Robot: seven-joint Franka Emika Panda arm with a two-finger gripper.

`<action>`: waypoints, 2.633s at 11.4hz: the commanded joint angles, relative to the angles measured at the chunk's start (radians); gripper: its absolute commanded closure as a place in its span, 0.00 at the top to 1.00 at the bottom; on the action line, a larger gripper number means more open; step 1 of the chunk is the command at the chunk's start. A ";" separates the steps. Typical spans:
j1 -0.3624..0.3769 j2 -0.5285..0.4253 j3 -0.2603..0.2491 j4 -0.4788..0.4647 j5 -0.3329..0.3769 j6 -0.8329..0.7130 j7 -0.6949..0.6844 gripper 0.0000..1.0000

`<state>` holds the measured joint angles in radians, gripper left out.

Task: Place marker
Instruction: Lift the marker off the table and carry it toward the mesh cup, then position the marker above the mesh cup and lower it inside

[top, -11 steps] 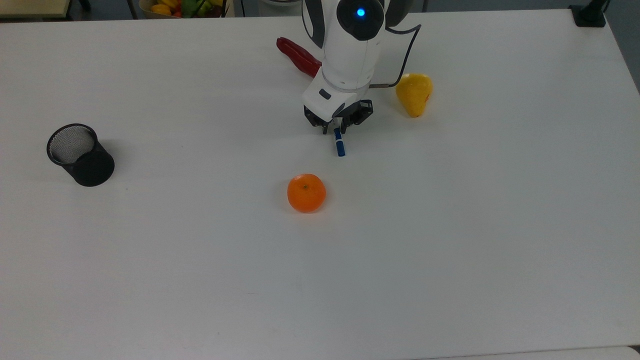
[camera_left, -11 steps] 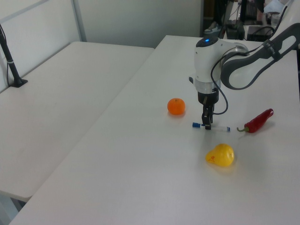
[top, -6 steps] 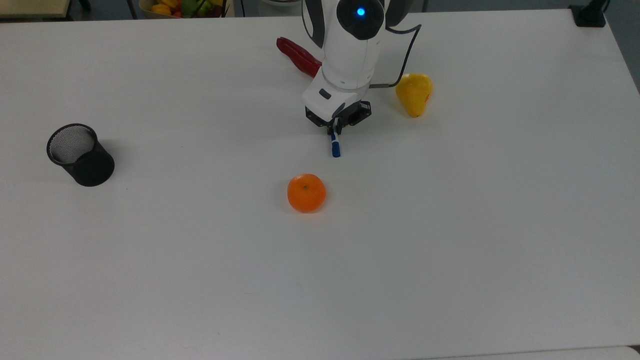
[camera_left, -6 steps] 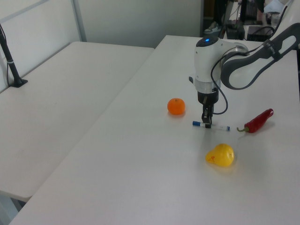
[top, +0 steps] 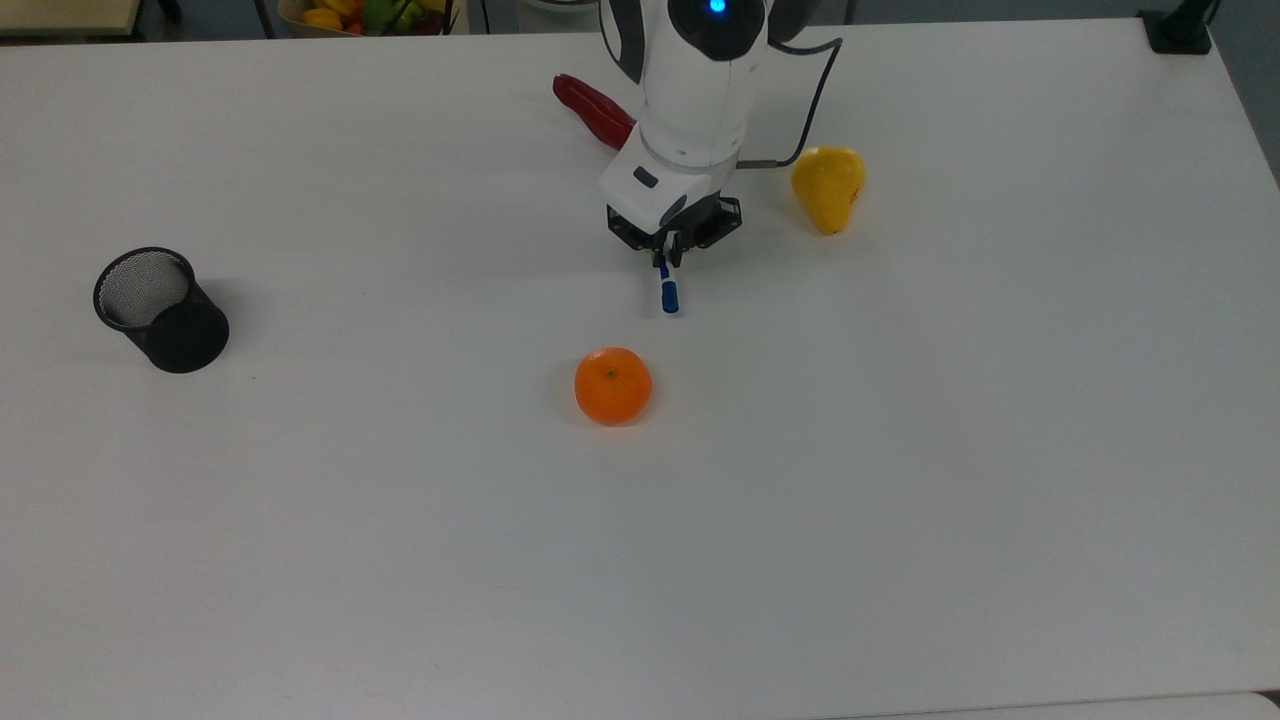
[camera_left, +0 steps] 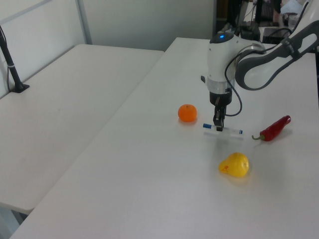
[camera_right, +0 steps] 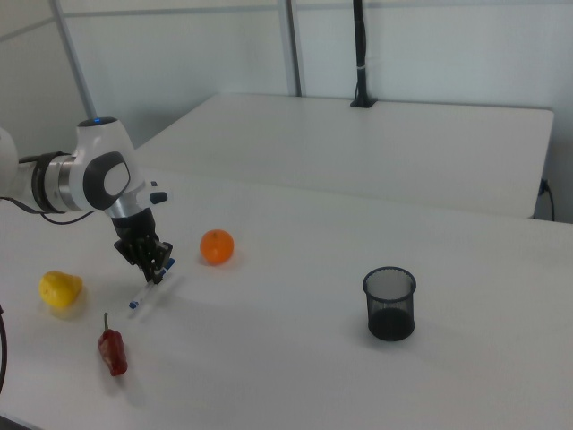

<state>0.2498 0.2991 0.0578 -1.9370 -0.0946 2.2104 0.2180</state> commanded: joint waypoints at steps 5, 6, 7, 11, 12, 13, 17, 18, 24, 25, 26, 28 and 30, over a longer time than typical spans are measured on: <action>-0.067 -0.208 -0.016 0.075 0.041 -0.210 0.006 0.00; -0.072 -0.225 -0.029 0.084 0.056 -0.237 -0.011 0.00; -0.073 -0.247 -0.050 0.107 0.076 -0.286 -0.044 0.00; -0.070 -0.281 -0.137 0.199 0.147 -0.417 -0.133 0.00; -0.069 -0.296 -0.162 0.204 0.165 -0.432 -0.164 0.00; -0.070 -0.317 -0.183 0.204 0.183 -0.434 -0.181 0.00; -0.072 -0.373 -0.248 0.202 0.202 -0.422 -0.241 0.00; -0.075 -0.373 -0.266 0.202 0.202 -0.413 -0.253 0.00; -0.141 -0.362 -0.352 0.167 0.187 -0.157 -0.308 0.00; -0.149 -0.356 -0.372 0.155 0.185 -0.085 -0.319 0.00; -0.156 -0.344 -0.394 0.145 0.185 -0.011 -0.333 0.00; -0.165 -0.321 -0.421 0.118 0.184 0.085 -0.348 0.00; -0.188 -0.304 -0.441 0.052 0.184 0.254 -0.362 0.00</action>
<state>0.0765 -0.0136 -0.3629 -1.8067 0.0820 2.2973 -0.1105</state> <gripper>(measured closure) 0.837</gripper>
